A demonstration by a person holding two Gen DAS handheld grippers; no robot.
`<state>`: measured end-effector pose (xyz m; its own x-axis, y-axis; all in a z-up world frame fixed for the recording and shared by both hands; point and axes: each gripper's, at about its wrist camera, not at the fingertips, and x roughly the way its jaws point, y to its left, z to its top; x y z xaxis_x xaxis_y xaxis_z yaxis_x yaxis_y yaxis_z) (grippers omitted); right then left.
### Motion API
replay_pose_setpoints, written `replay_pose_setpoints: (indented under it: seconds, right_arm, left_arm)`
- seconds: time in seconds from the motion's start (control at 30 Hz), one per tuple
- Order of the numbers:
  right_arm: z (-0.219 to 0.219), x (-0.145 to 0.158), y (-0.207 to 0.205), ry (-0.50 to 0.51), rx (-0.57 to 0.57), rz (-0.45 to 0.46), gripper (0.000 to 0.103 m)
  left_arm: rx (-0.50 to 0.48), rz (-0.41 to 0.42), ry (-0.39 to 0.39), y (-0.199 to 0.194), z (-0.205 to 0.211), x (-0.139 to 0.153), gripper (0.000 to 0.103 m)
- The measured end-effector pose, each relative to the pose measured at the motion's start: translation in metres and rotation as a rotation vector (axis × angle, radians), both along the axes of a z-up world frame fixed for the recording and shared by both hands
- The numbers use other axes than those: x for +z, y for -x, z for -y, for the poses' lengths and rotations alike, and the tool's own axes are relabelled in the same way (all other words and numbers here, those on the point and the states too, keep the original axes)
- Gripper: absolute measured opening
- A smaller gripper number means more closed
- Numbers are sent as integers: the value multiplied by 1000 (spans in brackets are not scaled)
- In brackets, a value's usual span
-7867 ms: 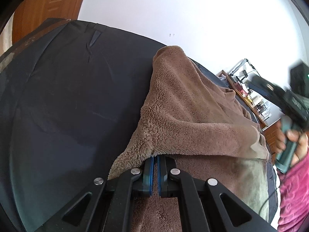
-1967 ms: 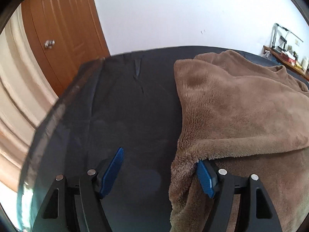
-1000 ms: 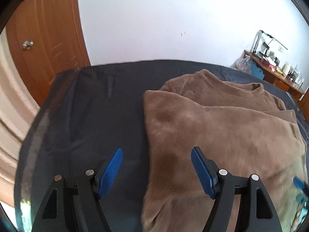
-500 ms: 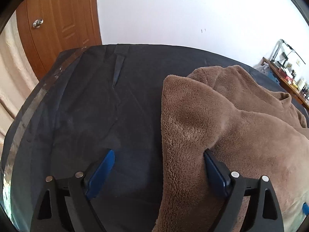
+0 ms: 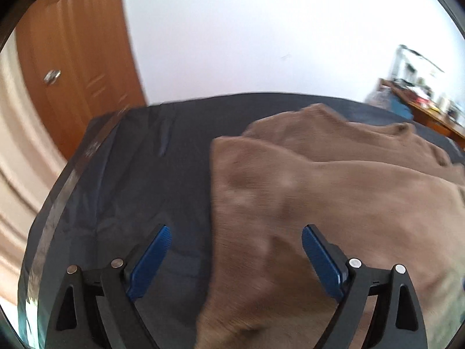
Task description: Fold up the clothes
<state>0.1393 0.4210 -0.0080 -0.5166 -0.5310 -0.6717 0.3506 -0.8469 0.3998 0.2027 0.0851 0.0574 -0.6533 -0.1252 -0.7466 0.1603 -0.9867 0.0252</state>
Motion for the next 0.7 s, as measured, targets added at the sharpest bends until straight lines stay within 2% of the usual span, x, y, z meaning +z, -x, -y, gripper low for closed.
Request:
replay_pose_setpoints:
  seconds: [0.13, 0.2, 0.27, 0.33, 0.37, 0.53, 0.7]
  right_arm:
    - [1, 0, 0, -1, 0, 0, 102]
    - [1, 0, 0, -1, 0, 0, 102]
    - [1, 0, 0, -1, 0, 0, 102]
    - [1, 0, 0, -1, 0, 0, 102]
    - [1, 0, 0, -1, 0, 0, 102]
    - [1, 0, 0, 0, 0, 0, 102]
    - [1, 0, 0, -5, 1, 0, 102]
  left_arm:
    - [-67, 15, 42, 0, -19, -5, 94]
    - [-48, 49, 50, 2, -21, -16, 94]
    - [-31, 74, -23, 2, -11, -28, 95]
    - [-1, 82, -140, 2, 9, -33, 97]
    - [12, 75, -157, 0, 13, -32, 98]
    - [38, 71, -128, -4, 10, -31, 100]
    - [40, 69, -133, -7, 12, -29, 101]
